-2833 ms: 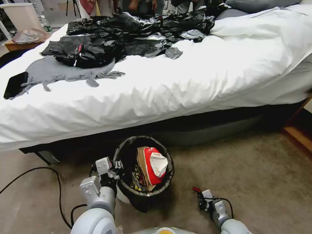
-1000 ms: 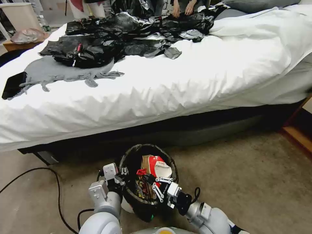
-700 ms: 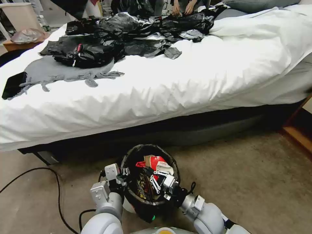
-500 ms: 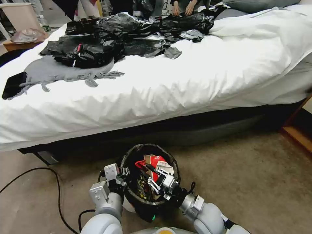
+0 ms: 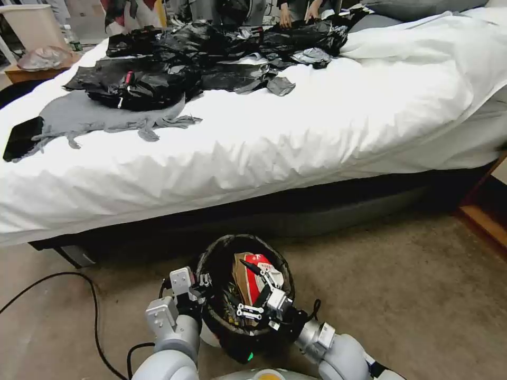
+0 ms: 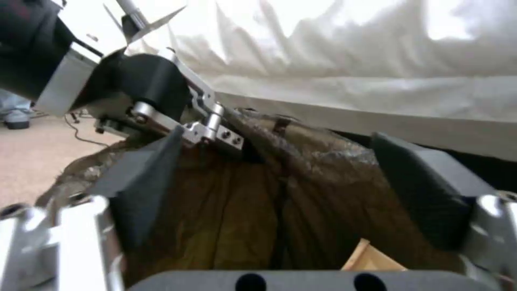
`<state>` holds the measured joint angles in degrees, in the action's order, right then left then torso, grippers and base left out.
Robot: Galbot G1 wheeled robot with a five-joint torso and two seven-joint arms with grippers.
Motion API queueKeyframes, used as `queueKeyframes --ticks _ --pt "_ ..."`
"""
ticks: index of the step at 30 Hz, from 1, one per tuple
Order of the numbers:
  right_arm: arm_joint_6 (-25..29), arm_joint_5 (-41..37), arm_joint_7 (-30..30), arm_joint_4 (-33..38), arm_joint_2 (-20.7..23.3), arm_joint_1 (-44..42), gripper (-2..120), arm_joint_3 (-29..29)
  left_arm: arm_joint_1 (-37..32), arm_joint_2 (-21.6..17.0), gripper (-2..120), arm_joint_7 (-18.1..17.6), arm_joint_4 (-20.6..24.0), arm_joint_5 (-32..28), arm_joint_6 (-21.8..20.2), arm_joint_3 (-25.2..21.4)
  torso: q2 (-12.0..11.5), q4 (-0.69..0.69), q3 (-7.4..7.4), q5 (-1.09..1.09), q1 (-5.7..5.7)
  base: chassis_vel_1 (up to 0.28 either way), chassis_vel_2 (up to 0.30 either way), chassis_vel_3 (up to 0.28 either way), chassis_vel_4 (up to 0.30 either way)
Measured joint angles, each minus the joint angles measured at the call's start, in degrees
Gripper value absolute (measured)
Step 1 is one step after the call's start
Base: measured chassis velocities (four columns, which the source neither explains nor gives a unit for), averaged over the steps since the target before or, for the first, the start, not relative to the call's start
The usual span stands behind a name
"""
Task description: Pick up the trash bin, then pick up the garbage from the floor and place it into the trash bin.
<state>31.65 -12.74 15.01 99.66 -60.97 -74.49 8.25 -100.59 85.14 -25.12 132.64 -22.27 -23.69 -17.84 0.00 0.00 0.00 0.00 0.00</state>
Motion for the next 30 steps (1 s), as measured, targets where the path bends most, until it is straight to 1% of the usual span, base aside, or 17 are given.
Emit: queueKeyframes --ticks 2,7,10,12,14,15,16,18,20,21,22,23,24,26,28,30 --pt "0.4 0.37 0.1 0.6 0.0 -0.6 98 -0.3 0.0 0.03 93 0.02 0.0 0.12 0.01 0.11 0.0 0.0 0.0 0.0 0.0 0.0 0.0 0.0 0.0" --pt "1.09 1.24 0.21 2.04 0.26 -1.03 100 -0.94 0.0 0.07 93 0.03 0.0 0.14 0.03 0.07 0.0 0.0 0.0 0.0 0.0 0.0 0.0 0.0 0.0" --pt "2.02 2.72 -1.24 6.72 -0.56 -1.59 100 -3.41 -0.01 0.02 93 0.03 0.0 0.12 0.06 -0.27 0.0 0.0 0.0 -0.01 0.0 0.0 0.0 0.0 0.0" --pt "2.05 3.16 -1.92 7.62 -0.85 -1.73 100 -3.84 0.0 -0.02 93 0.03 0.0 0.09 0.06 -0.39 0.0 0.0 0.0 -0.01 0.0 0.0 0.0 0.0 0.0" --pt "1.05 6.39 -6.46 13.64 -3.5 -3.04 100 -6.47 0.38 -0.15 93 0.03 -0.03 -0.21 0.06 -0.86 0.0 0.01 0.0 -0.01 0.0 0.0 0.0 0.0 0.0" --pt "1.05 6.39 -6.46 13.64 -3.5 -3.04 100 -6.47 0.38 -0.15 93 0.03 -0.03 -0.21 0.06 -0.86 0.0 0.01 0.0 -0.01 0.0 0.0 0.0 0.0 0.0" --pt "0.63 7.45 -8.07 15.39 -4.36 -3.49 100 -7.13 0.54 -0.18 93 0.03 -0.1 -0.34 0.06 -0.99 0.0 0.0 0.0 0.0 0.0 0.0 0.0 0.0 0.0" --pt "-2.04 11.36 -14.15 19.86 -6.18 -5.43 100 -9.91 1.01 -0.33 93 0.01 -0.48 -0.81 0.05 -1.23 0.0 -0.01 0.0 -0.01 0.0 0.0 0.0 0.0 0.0" --pt "-2.69 12.15 -15.34 20.4 -6.33 -5.78 100 -10.53 1.08 -0.36 93 0.0 -0.54 -0.88 0.04 -1.26 0.0 -0.01 0.0 -0.01 0.0 0.0 0.0 0.0 0.0" --pt "-3.75 13.22 -17.22 21.06 -6.52 -6.4 100 -11.39 1.13 -0.36 93 0.0 -0.56 -0.94 0.03 -1.26 0.0 0.02 0.0 -0.01 0.0 0.0 0.0 0.0 0.0" --pt "-6.03 15.21 -20.92 21.96 -6.82 -8.09 100 -13.47 1.12 -0.39 93 -0.02 -0.57 -1.05 0.01 -1.34 0.0 -0.01 0.0 -0.01 0.0 0.0 0.0 0.0 0.0" --pt "-7.2 16.03 -22.99 22.12 -7.04 -9.32 100 -14.84 1.07 -0.44 93 -0.02 -0.56 -1.14 0.01 -1.37 0.0 -0.01 0.0 -0.02 0.0 0.0 0.0 0.0 0.0" --pt "-7.2 16.03 -22.99 22.12 -7.04 -9.32 100 -14.84 1.07 -0.44 93 -0.02 -0.56 -1.14 0.01 -1.37 0.0 -0.01 0.0 -0.02 0.0 0.0 0.0 0.0 0.0" --pt "-8.37 15.82 -28.18 21.72 -8.46 -14.14 100 -18.63 1.29 -0.93 93 -0.09 -0.53 -1.83 -0.14 -1.84 0.0 -0.01 0.0 0.0 0.0 0.0 0.0 0.0 0.0" --pt "-8.4 15.74 -28.71 21.6 -8.74 -14.98 100 -19.02 1.4 -1.01 93 -0.14 -0.5 -1.97 -0.2 -1.93 0.0 -0.01 0.0 0.0 0.0 0.0 0.0 0.0 0.0" --pt "-8.18 15.67 -29.96 20.89 -9.9 -18.63 100 -20.12 1.77 -1.29 93 -0.32 -0.18 -2.58 -0.58 -2.23 0.0 -0.01 0.0 0.0 0.0 0.0 0.0 0.0 0.0"
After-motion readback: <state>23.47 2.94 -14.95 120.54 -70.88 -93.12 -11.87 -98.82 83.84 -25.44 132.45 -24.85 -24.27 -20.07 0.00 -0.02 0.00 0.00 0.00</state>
